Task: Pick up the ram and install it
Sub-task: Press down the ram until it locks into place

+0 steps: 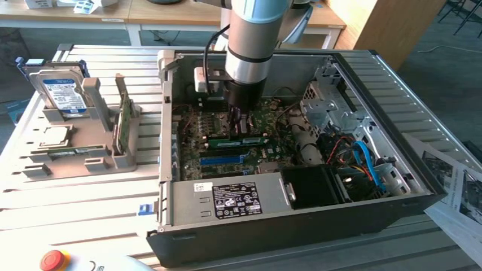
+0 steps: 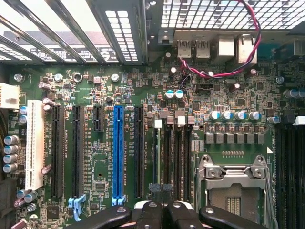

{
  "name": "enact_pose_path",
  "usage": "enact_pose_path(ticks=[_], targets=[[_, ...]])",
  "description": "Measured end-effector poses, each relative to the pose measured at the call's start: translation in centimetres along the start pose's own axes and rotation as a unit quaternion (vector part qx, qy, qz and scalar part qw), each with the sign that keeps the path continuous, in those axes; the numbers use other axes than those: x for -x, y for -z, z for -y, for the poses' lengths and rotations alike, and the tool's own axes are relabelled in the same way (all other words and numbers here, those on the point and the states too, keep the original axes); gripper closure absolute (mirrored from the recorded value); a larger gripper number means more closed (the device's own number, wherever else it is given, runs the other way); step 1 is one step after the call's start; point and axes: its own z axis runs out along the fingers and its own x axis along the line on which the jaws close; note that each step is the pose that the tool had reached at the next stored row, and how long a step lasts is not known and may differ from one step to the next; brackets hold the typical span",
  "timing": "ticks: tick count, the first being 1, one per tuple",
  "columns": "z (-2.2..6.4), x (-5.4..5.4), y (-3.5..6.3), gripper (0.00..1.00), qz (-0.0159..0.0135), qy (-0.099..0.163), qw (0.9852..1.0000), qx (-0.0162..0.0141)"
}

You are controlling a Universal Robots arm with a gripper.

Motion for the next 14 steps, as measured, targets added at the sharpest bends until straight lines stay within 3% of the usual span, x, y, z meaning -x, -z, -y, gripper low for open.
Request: enact_pose_path(ticks=[7, 14], targets=[[0.02, 0.0, 0.11, 0.89, 0.0011, 0.000, 1.0000, -0.0002], [-0.04, 0.0, 1.57, 0.89, 0.0002, 0.000, 1.0000, 0.0013]])
